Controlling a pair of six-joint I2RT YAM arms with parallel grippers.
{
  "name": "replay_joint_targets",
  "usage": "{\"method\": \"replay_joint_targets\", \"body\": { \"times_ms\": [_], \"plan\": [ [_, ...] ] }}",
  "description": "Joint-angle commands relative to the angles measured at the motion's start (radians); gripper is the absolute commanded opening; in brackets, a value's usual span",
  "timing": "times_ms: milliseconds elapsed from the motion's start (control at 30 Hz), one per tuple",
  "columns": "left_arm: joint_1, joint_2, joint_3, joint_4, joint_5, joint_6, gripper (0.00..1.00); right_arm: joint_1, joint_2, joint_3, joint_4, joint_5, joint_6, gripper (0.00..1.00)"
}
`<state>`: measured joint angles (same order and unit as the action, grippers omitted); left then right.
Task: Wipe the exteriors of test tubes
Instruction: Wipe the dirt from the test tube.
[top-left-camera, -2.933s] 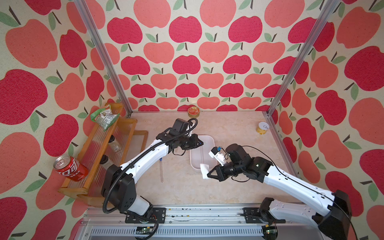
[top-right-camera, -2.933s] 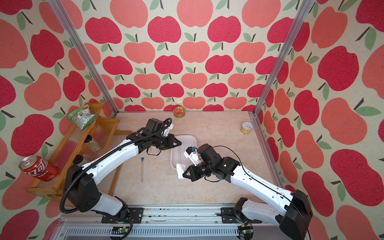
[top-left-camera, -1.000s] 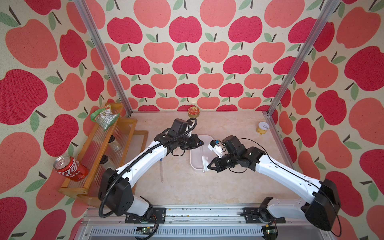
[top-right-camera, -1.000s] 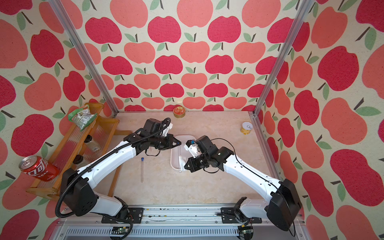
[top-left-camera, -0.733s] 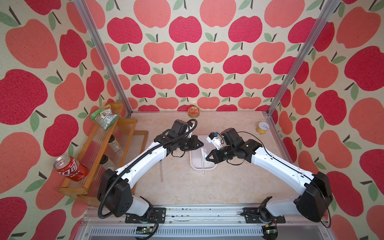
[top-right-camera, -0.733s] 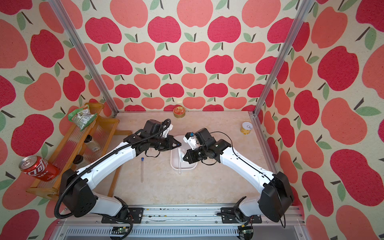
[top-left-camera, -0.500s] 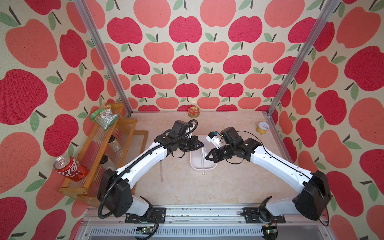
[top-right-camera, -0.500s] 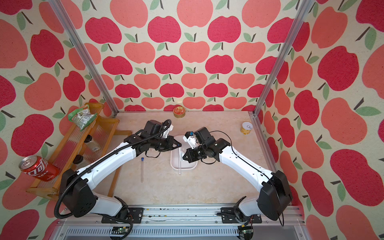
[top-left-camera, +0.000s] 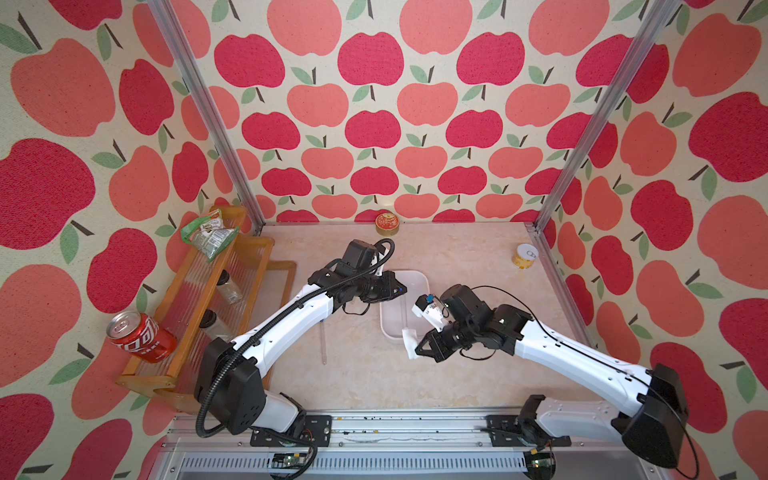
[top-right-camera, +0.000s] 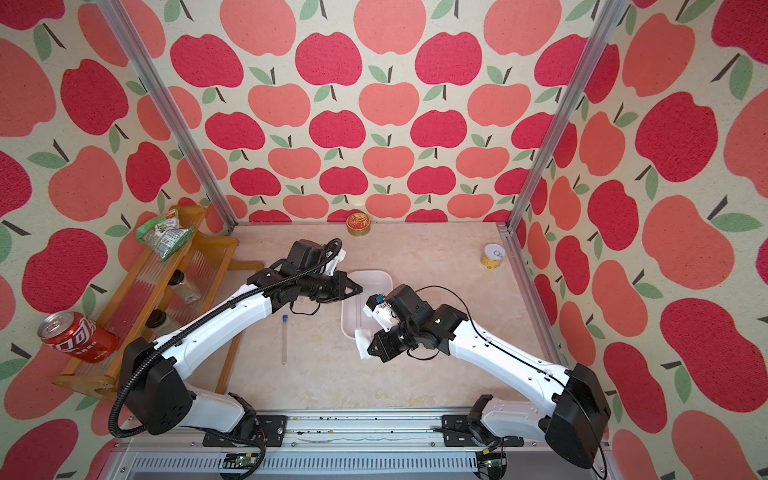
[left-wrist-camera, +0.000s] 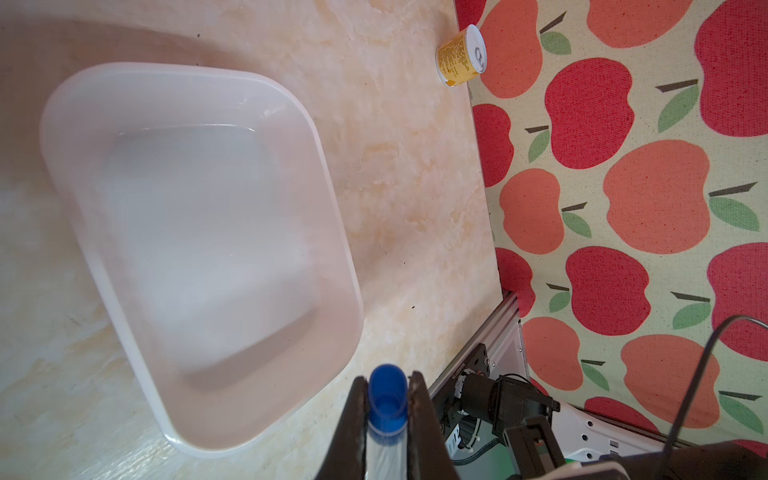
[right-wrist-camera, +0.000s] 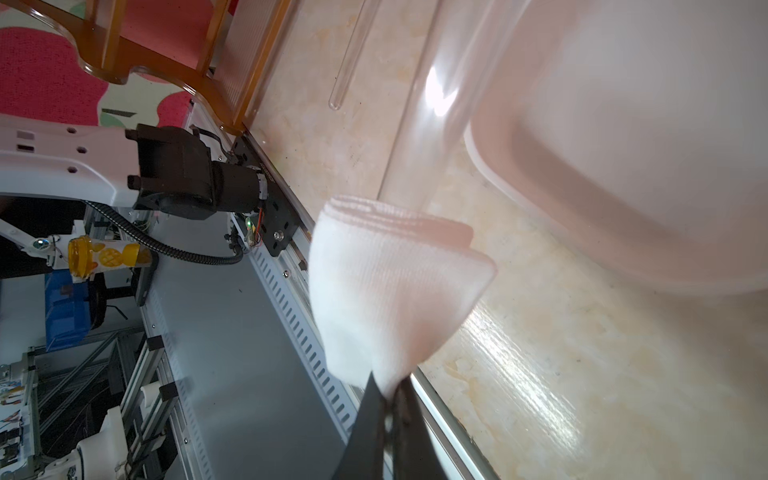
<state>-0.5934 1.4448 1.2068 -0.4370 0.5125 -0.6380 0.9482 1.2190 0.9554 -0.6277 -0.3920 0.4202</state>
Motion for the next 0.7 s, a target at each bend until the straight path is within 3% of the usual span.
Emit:
{"method": "replay_joint_targets", "body": {
  "times_ms": [0,133,200,467,667],
  "plan": [
    [0.006,-0.006,0.021,-0.015,0.0,0.003,0.0,0.008,-0.012,-0.015,-0.077,0.091,0.02,0.0],
    [0.006,-0.013,0.022,-0.017,0.001,0.0,0.0,0.008,0.008,0.035,-0.201,0.307,0.004,0.0],
    [0.004,-0.017,0.022,-0.018,0.002,-0.003,0.0,0.005,0.007,0.048,-0.204,0.337,0.002,0.0],
    [-0.004,-0.01,0.019,-0.005,0.008,-0.012,0.0,0.004,0.005,0.04,-0.047,0.145,0.035,0.0],
    [-0.009,-0.008,0.014,0.004,0.014,-0.013,0.0,0.004,0.005,0.037,-0.007,0.101,0.046,0.0]
  ]
}}
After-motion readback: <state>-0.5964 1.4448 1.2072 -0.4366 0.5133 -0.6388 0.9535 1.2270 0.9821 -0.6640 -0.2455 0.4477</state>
